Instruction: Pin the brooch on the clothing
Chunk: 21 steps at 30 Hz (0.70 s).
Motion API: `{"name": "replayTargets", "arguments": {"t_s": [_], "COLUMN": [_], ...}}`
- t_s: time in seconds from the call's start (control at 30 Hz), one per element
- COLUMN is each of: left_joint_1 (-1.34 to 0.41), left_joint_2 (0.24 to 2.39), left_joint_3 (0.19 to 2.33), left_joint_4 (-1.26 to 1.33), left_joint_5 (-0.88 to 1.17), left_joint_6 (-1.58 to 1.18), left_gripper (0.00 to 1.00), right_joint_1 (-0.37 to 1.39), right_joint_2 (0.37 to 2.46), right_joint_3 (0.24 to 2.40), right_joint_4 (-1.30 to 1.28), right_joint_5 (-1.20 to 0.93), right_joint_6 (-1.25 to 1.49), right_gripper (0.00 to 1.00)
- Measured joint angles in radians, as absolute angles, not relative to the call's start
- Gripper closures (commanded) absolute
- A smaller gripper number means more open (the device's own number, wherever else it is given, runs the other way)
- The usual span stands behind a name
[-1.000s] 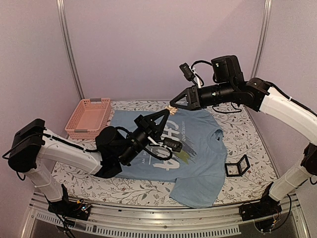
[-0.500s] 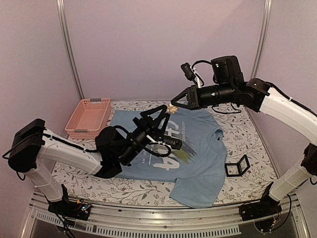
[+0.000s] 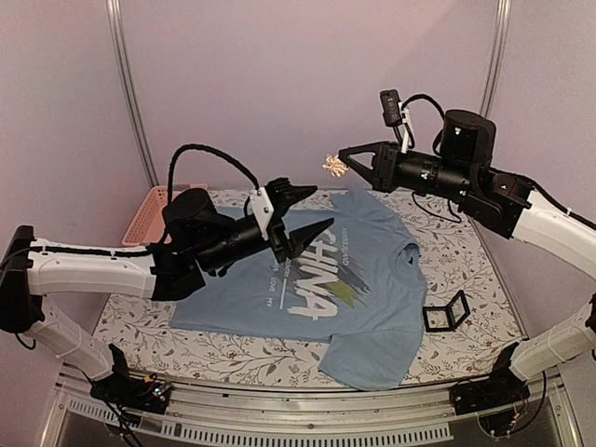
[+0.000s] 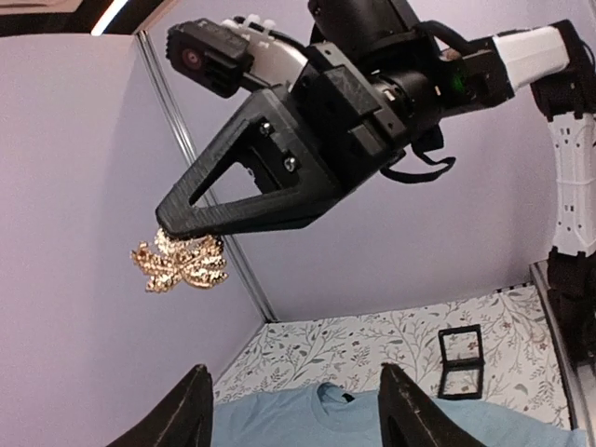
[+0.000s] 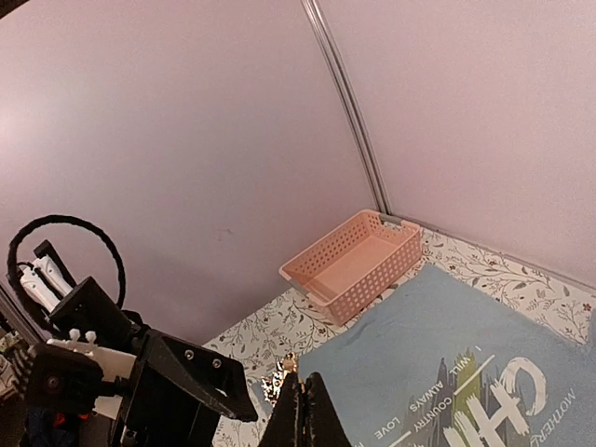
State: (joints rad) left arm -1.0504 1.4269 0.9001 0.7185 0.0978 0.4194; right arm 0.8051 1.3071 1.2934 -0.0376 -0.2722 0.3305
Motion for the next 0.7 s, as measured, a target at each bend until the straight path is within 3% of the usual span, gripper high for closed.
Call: {"name": "replayTargets", "arguments": {"t_s": [0.27,0.37,0.5,0.7], "left_joint_1": [-0.949,-0.946,-0.944,-0.936], "left_joint_2": [1.532,1.567,1.573,1.584], "left_joint_3": [0.933,0.978,1.018,1.025], "left_joint_4": [0.865,0.881,0.935,1.005], "left_joint_5": [0.264,0.300,0.324,0.355], "left_joint_6": [-0.126,-0.213,-0.299,-0.379], "left_gripper": [0.47,0.49,0.63,0.70], "right_joint_1": [0.805,0.805,0.805,0.805], "right_joint_2": [1.304,1.302,1.293,1.293], "right_joint_3": [1.245,1.231,1.208,1.196], "right_joint_4": [0.152,0.189,0.212,0.226], "right_joint_5": [-0.324,-0.329,-0.332,-0.334], "right_joint_6": [0.270,0.248,0.228,0.218], "right_gripper": [1.00,1.00,1.00,1.00]}}
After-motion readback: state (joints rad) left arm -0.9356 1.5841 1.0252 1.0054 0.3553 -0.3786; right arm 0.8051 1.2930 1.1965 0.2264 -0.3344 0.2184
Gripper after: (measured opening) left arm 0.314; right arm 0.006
